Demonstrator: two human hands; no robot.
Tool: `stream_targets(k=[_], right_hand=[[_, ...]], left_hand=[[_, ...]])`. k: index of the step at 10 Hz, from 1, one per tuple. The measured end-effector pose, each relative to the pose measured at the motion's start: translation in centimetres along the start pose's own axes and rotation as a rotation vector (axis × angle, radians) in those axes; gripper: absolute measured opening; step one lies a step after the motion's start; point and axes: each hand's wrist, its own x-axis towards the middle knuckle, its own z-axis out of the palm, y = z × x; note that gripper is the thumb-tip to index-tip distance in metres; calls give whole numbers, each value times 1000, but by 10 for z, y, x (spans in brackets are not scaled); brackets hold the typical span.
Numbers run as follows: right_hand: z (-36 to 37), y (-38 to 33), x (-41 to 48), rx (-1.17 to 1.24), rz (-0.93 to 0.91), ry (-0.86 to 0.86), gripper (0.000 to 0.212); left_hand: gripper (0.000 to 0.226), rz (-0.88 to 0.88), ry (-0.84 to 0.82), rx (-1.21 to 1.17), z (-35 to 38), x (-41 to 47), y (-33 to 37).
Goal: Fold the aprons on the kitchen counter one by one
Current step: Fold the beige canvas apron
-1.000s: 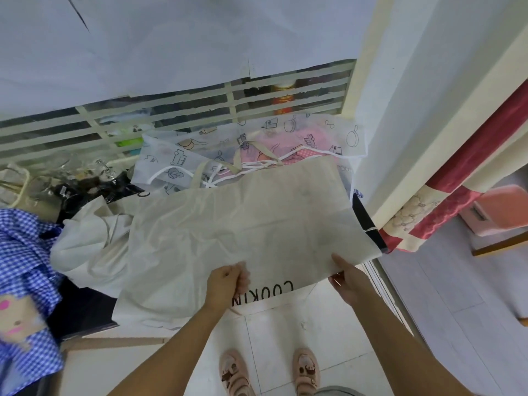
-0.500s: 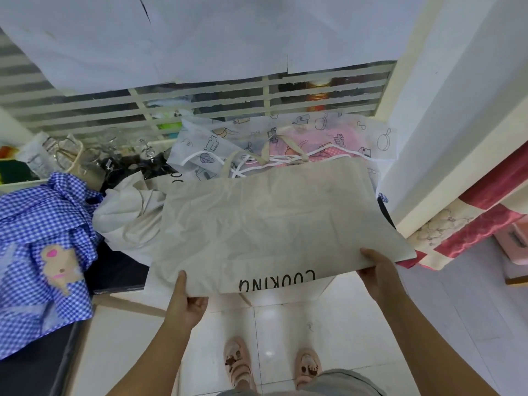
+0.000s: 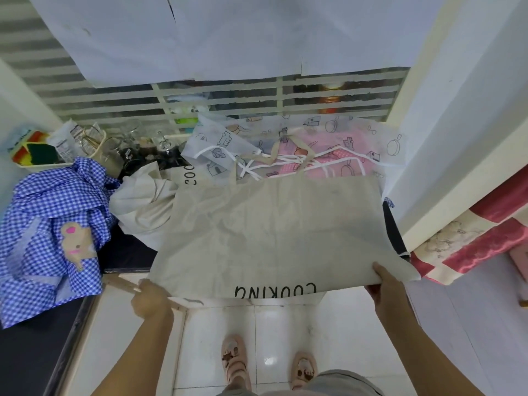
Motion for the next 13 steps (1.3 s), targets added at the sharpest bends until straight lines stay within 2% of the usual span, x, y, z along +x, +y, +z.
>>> stream_targets(k=[1, 2, 3, 4, 5, 7, 9, 10, 11, 12, 13], right_hand=[[6, -12, -15, -7, -52, 12, 16], [14, -20, -21, 13, -24, 33, 6], [28, -33, -22, 54, 37, 27, 7], [45, -55, -10, 117, 64, 18, 13], [59, -72, 12, 123, 123, 0, 16], [83, -85, 71, 78, 249, -15, 29], [105, -72, 126, -72, 268, 16, 38], [107, -51, 139, -444, 152, -4, 29], [98, -24, 149, -1002, -182, -98, 31], [94, -4, 144, -1305, -361, -110, 44], [105, 8, 118, -1345, -453, -96, 53]], left_hand=[[32, -143, -39, -111, 11, 16, 16], [16, -236, -230, -437, 17, 3, 51], [28, -129, -255, -523, 22, -17, 81], [21, -137, -379, -643, 43, -21, 113], [19, -100, -438, -651, 71, -29, 144], [33, -172, -565, -469, 145, -6, 165], [40, -143, -500, -180, 206, 38, 143], [57, 9, -498, 168, 218, 59, 125], [68, 337, -694, 737, 223, 67, 104], [56, 622, -685, 837, 212, 58, 91], [38, 724, -603, 689, 191, 42, 93]])
